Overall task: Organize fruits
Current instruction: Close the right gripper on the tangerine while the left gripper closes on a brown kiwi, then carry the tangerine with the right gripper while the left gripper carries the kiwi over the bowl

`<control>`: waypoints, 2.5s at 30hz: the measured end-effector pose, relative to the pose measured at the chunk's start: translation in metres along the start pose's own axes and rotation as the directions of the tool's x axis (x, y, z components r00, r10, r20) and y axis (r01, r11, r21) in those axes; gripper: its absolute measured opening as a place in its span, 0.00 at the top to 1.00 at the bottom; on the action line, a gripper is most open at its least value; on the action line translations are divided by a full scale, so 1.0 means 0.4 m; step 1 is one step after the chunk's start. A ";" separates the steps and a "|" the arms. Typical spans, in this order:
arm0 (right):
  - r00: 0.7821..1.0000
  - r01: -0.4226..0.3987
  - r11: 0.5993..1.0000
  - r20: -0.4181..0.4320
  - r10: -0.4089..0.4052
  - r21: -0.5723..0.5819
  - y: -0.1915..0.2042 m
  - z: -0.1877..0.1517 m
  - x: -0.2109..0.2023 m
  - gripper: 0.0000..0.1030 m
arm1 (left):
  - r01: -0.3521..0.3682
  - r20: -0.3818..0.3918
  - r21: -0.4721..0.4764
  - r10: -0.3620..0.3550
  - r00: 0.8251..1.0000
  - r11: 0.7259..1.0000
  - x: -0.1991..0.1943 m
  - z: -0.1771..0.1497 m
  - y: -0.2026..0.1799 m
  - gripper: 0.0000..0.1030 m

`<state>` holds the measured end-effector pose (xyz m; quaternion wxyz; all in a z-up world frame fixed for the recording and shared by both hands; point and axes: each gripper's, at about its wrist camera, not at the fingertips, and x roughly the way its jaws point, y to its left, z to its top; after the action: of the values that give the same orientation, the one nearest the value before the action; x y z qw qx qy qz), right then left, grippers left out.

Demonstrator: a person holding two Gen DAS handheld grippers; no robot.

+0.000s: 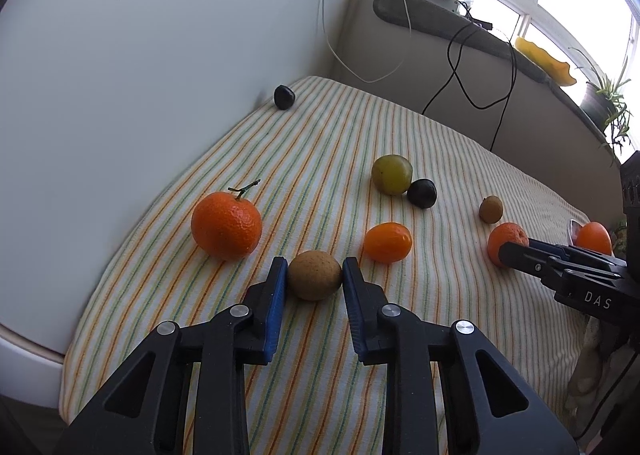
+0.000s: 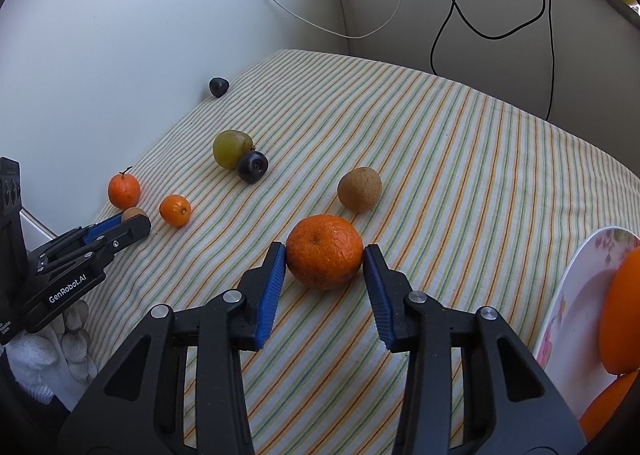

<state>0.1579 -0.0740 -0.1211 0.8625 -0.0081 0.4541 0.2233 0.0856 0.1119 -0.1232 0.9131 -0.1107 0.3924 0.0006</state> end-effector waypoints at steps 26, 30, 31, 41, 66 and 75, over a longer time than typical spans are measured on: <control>0.990 -0.075 0.997 0.118 0.070 0.037 -0.044 -0.014 -0.191 0.60 | 0.114 0.090 0.078 -0.121 0.989 0.990 -0.122 0.031 -0.125 0.75; 0.986 -0.066 0.997 0.155 0.059 0.044 -0.071 -0.023 -0.247 0.60 | 0.148 0.089 0.100 -0.157 0.984 0.984 -0.126 0.036 -0.168 0.75; 0.985 -0.061 0.997 0.163 0.053 0.048 -0.079 -0.025 -0.259 0.60 | 0.157 0.088 0.107 -0.166 0.982 0.982 -0.127 0.036 -0.179 0.75; 0.977 -0.026 0.992 0.214 -0.001 0.125 -0.190 -0.060 -0.370 0.60 | 0.251 0.067 0.183 -0.267 0.961 0.950 -0.119 0.036 -0.308 0.75; 0.967 0.123 0.939 0.175 -0.186 0.320 -0.463 -0.185 -0.455 0.60 | 0.426 -0.085 0.304 -0.422 0.903 0.852 -0.048 -0.022 -0.579 0.75; 0.973 0.119 0.927 0.145 -0.180 0.356 -0.510 -0.204 -0.430 0.60 | 0.432 -0.107 0.315 -0.421 0.901 0.845 -0.036 -0.028 -0.609 0.75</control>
<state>0.0904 -0.3403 -0.0719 0.9016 0.1279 0.4067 0.0735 0.0890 -0.1268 -0.0713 0.8890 -0.0401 0.3676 -0.2700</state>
